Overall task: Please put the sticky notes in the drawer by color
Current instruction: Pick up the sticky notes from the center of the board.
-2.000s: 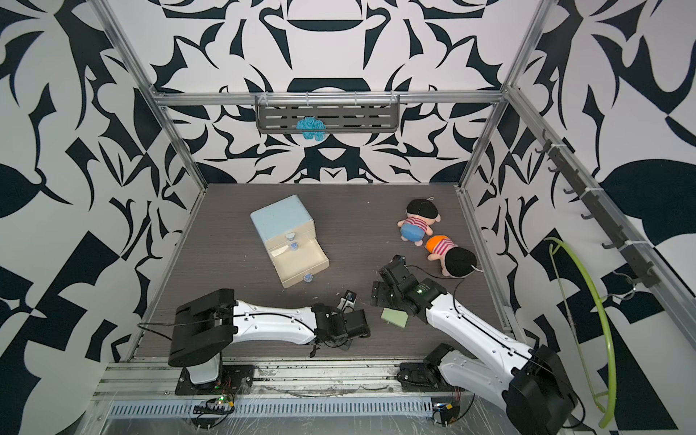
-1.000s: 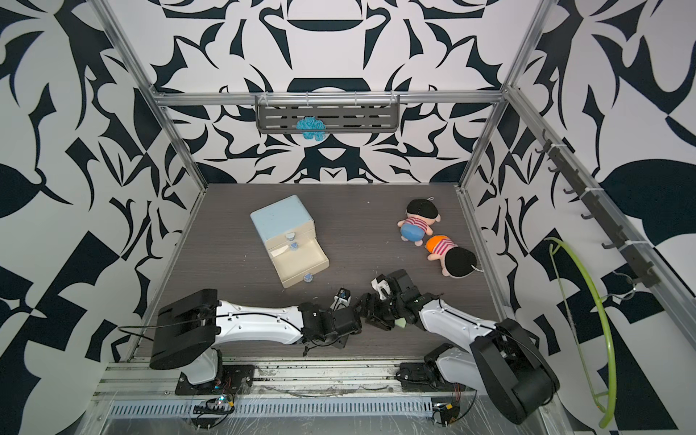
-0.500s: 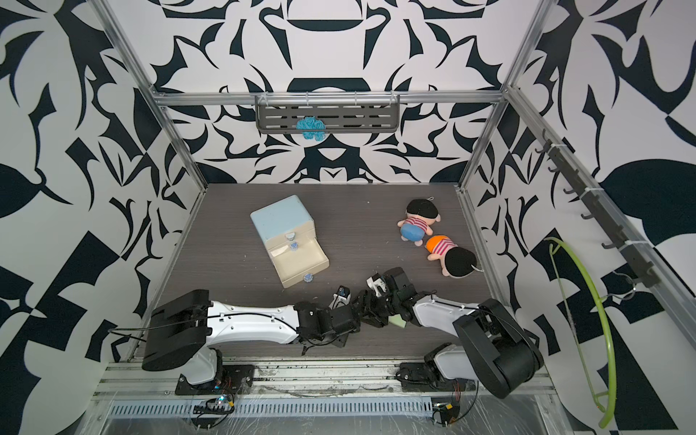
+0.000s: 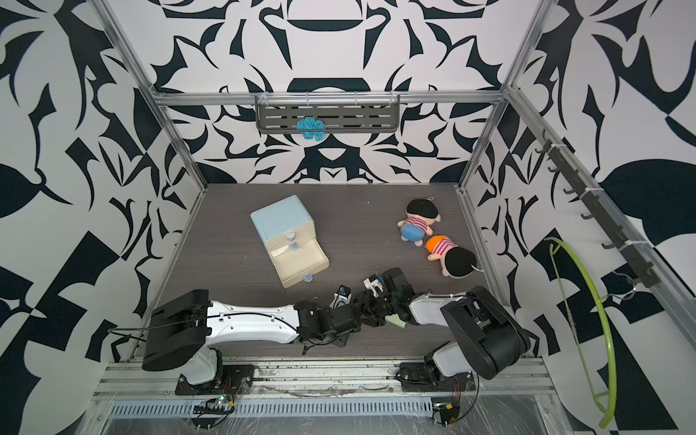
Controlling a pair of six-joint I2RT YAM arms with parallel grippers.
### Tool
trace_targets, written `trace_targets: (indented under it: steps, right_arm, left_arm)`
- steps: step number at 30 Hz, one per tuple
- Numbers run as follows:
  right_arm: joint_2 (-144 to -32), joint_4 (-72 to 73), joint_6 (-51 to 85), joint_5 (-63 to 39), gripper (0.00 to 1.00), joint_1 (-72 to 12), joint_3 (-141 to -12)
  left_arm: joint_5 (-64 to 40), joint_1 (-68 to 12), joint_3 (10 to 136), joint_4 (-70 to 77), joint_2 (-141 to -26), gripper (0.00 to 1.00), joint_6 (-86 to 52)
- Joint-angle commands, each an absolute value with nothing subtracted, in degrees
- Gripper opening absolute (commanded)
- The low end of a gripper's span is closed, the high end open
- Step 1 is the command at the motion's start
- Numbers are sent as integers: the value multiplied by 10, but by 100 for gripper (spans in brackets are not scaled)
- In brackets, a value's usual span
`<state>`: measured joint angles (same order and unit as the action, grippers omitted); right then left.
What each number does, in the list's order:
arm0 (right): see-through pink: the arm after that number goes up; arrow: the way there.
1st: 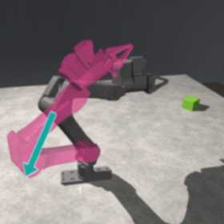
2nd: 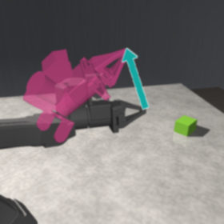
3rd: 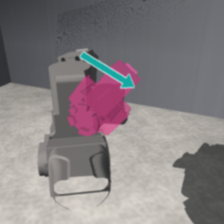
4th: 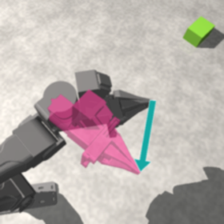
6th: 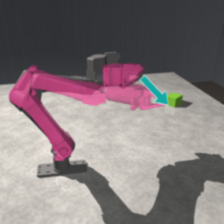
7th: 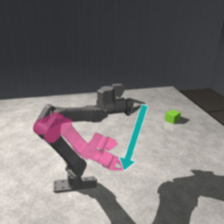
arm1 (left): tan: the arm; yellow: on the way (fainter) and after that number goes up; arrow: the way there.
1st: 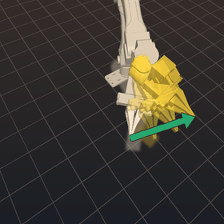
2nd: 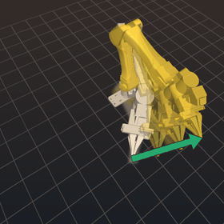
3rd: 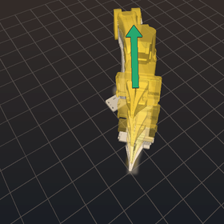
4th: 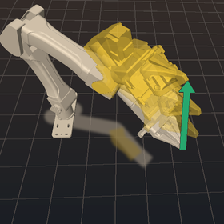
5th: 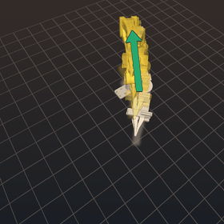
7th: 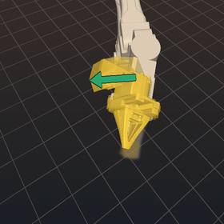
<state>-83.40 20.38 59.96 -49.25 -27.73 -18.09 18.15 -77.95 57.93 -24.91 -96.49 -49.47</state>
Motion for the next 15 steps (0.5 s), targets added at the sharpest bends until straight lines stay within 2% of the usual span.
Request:
trace_targets:
  steps: [1, 15]
  right_arm:
    - [-861, 231, 617, -482, 51, -276, -164]
    - [-866, 202, 603, -471, 9, -274, -165]
  left_arm:
    - [185, -777, 594, -262, -970, 56, -490]
    - [171, -776, 604, -266, -1004, 57, -485]
